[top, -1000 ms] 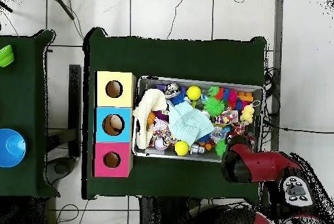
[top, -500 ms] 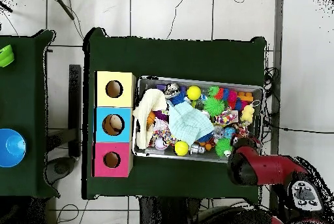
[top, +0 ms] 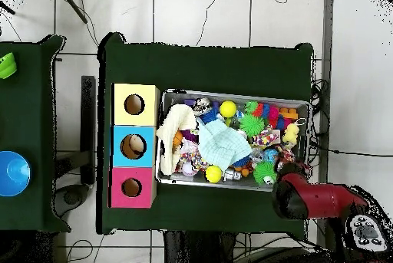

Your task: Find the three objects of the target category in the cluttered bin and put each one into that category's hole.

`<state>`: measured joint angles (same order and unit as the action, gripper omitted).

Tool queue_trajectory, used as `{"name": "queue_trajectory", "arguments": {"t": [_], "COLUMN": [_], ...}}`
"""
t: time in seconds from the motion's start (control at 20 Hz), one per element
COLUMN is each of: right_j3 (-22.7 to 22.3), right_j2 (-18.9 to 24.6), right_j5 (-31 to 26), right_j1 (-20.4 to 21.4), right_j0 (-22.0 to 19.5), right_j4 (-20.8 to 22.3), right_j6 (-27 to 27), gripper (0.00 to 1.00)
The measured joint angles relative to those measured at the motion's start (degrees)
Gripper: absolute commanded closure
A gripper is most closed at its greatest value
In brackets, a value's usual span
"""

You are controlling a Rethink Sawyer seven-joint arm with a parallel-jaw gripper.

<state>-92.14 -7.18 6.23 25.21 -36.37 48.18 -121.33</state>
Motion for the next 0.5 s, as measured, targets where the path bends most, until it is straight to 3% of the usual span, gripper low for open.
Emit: {"name": "queue_trajectory", "arguments": {"t": [0.5], "right_j3": [0.70], "right_j2": [5.51], "right_j5": [-0.08], "right_j1": [1.29], "right_j0": [-0.74], "right_j4": [2.58], "right_j6": [0.00], "gripper": [0.00]}}
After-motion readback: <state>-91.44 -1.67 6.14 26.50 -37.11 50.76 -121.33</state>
